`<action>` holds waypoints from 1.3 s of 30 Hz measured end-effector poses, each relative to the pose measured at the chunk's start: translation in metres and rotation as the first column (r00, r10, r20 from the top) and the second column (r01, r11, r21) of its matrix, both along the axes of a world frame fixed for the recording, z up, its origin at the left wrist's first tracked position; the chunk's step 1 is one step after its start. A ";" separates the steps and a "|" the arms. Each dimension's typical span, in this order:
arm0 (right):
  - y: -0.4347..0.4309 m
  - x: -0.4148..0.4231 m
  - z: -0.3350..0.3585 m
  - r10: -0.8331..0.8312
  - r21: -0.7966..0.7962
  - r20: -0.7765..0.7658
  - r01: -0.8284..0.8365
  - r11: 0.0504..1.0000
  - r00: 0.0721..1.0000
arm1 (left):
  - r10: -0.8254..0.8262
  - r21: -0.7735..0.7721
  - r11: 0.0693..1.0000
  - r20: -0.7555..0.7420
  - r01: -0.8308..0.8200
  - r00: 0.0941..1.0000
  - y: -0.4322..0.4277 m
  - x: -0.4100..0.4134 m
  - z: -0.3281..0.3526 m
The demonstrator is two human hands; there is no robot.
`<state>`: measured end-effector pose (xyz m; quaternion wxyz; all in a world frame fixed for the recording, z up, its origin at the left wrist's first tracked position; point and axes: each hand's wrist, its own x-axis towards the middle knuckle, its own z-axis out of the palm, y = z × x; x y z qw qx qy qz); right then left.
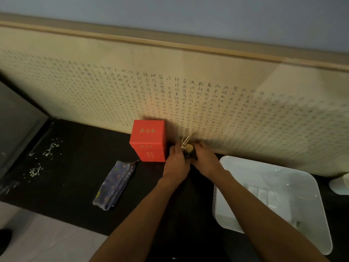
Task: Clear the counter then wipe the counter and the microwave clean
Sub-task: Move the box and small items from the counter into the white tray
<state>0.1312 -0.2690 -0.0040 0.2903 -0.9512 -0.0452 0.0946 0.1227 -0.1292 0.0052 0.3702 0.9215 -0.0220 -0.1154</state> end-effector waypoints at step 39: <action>-0.164 -0.116 0.036 -0.432 -0.273 0.003 0.416 0.867 0.902 | -0.450 0.005 0.892 0.105 0.452 0.887 -0.145 -0.050 -0.012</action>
